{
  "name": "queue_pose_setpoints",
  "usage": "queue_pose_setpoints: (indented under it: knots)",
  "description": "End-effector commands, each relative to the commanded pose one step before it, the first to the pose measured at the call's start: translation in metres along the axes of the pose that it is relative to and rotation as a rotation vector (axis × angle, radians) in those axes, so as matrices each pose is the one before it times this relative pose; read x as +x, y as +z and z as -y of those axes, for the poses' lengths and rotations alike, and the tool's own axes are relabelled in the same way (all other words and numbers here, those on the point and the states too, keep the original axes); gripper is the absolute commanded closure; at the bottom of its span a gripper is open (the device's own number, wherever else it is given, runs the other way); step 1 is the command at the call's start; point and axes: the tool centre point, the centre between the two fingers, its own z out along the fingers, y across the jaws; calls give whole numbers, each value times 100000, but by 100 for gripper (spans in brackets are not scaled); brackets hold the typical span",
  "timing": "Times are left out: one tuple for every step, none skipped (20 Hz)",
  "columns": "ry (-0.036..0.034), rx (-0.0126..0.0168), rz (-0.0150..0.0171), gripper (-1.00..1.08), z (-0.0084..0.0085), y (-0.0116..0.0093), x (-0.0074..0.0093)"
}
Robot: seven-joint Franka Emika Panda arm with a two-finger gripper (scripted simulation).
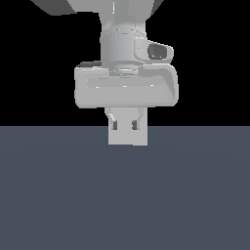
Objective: Plug the charger into the wall socket.
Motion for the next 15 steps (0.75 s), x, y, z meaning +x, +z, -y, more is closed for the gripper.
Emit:
queue_pose_setpoints:
  knots:
    - [9,3,-37,108,-4,171,997]
    - [0,0,0,108,0,69,364]
    - [0,0,0,108,0,61,326]
    - [0,0,0,108,0,54,288]
    - [0,0,0,108,0,47,250]
    - [0,0,0,108,0,40,213]
    - [0,0,0,108,0,33,176]
    - [0,0,0,108,0,26,140]
    - [0,0,0,108,1,19,104]
    - [0,0,0,108,1,12,68]
    - [0,0,0,108,1,5,32]
    - [0,0,0,108,1,-2,-4]
    - [0,0,0,108,1,-9,-39]
    - [0,0,0,108,1,-10,-47]
    - [0,0,0,108,0,-4,-17]
